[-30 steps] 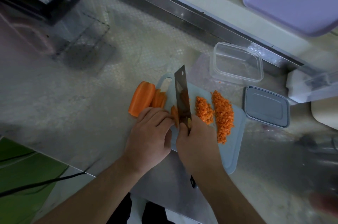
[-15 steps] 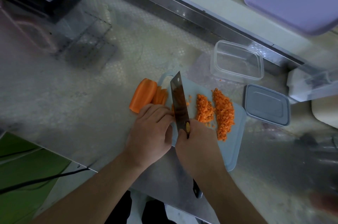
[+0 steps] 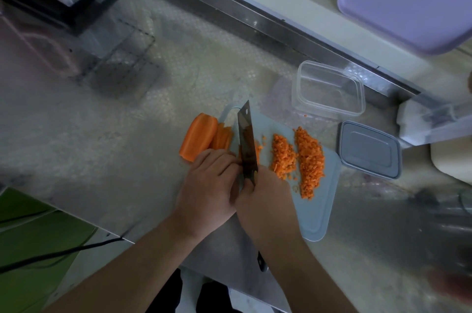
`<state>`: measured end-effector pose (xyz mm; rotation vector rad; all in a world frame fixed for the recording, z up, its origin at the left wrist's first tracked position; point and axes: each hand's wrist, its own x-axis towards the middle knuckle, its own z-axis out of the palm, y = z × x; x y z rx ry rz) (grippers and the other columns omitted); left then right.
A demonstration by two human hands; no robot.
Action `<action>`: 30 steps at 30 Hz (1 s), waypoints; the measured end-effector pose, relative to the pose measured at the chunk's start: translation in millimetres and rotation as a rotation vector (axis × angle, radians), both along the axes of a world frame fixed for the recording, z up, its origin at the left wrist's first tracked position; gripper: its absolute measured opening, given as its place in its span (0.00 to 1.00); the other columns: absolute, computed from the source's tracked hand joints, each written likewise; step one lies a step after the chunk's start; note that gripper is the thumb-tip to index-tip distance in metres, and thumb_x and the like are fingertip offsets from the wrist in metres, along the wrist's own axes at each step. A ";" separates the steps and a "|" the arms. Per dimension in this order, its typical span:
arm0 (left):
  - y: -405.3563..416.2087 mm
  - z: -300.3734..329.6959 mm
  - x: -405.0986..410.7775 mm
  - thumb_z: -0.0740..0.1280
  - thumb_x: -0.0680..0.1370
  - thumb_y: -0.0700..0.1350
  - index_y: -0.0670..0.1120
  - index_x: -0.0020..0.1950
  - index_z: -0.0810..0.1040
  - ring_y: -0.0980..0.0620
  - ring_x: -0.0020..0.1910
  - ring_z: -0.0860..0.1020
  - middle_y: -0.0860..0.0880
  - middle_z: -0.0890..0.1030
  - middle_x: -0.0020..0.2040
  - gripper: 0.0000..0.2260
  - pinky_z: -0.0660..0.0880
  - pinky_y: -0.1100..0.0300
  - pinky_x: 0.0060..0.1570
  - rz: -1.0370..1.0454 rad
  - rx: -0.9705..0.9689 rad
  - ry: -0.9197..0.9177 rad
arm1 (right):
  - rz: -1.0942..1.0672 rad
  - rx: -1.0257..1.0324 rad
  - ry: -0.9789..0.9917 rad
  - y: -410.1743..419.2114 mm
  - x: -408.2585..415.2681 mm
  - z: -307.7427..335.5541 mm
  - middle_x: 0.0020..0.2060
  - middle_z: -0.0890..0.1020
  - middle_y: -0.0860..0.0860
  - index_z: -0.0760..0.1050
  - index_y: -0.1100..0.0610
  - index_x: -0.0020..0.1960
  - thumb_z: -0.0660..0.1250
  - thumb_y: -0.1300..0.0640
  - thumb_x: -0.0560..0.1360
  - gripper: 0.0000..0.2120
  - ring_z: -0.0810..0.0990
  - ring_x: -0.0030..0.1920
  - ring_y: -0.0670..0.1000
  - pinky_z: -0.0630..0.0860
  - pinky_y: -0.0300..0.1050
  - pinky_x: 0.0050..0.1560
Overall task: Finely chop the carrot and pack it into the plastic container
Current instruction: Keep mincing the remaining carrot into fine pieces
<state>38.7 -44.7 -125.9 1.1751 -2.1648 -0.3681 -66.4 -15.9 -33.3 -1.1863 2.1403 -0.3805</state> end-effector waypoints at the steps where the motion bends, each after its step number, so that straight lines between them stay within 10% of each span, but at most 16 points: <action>1: 0.4 -1.4 0.7 0.67 0.81 0.45 0.43 0.49 0.85 0.46 0.56 0.82 0.48 0.85 0.49 0.09 0.74 0.51 0.65 -0.001 0.005 -0.010 | 0.003 -0.018 0.008 -0.5 -2.4 -2.8 0.37 0.79 0.49 0.74 0.52 0.46 0.55 0.43 0.74 0.15 0.79 0.39 0.52 0.79 0.54 0.42; 9: 0.4 -6.0 2.6 0.67 0.77 0.37 0.43 0.51 0.85 0.47 0.58 0.81 0.48 0.84 0.52 0.08 0.73 0.49 0.67 -0.004 0.039 -0.022 | 0.027 -0.071 0.100 4.9 -30.5 -9.3 0.29 0.72 0.46 0.66 0.48 0.36 0.63 0.55 0.80 0.15 0.71 0.30 0.46 0.61 0.37 0.29; 24: -1.1 -3.8 1.1 0.67 0.78 0.37 0.42 0.48 0.85 0.46 0.57 0.82 0.47 0.84 0.50 0.07 0.73 0.50 0.65 -0.005 0.040 -0.011 | 0.075 0.038 0.064 10.0 -12.4 -10.4 0.38 0.78 0.48 0.73 0.50 0.46 0.57 0.50 0.79 0.08 0.78 0.40 0.52 0.76 0.49 0.40; 30: 0.0 5.3 -0.9 0.52 0.88 0.50 0.41 0.48 0.86 0.46 0.56 0.83 0.47 0.85 0.49 0.25 0.75 0.49 0.63 0.006 0.038 0.048 | 0.026 0.058 0.030 1.5 -1.9 0.1 0.41 0.79 0.52 0.75 0.54 0.49 0.43 0.34 0.61 0.34 0.79 0.43 0.56 0.78 0.54 0.45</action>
